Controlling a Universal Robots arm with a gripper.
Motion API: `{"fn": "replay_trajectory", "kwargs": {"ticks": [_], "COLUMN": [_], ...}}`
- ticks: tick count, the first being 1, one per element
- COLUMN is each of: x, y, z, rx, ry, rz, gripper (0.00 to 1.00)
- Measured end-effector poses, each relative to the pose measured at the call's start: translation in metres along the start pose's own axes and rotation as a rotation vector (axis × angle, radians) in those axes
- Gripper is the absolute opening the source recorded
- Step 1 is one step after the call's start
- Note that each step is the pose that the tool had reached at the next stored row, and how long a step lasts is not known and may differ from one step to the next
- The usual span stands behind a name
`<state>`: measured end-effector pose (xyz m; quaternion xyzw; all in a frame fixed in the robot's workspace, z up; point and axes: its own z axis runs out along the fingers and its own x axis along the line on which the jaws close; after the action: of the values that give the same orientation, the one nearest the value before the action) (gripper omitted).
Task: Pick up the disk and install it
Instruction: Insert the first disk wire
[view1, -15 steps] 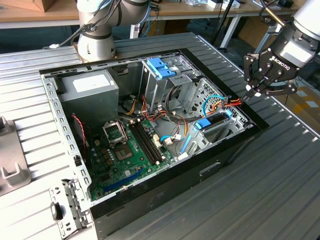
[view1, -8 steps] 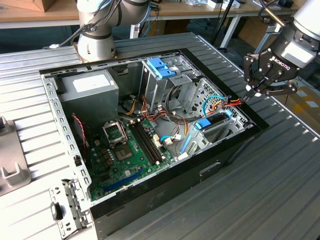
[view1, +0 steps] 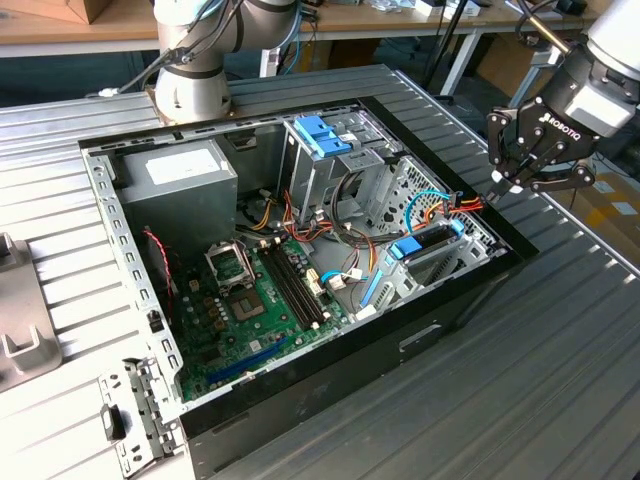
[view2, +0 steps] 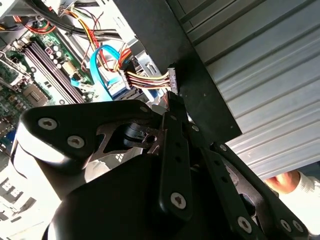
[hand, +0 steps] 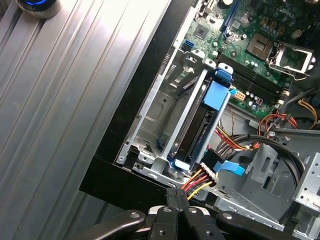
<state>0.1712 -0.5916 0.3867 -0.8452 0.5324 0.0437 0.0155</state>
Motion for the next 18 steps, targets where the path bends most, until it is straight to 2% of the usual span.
{"fn": "replay_trajectory", "kwargs": {"ticks": [18], "x": [0.0], "y": [0.0], "z": [0.0], "rx": [-0.0061], "ry": [0.0015], "rz": [-0.066], "gripper": [0.1]}}
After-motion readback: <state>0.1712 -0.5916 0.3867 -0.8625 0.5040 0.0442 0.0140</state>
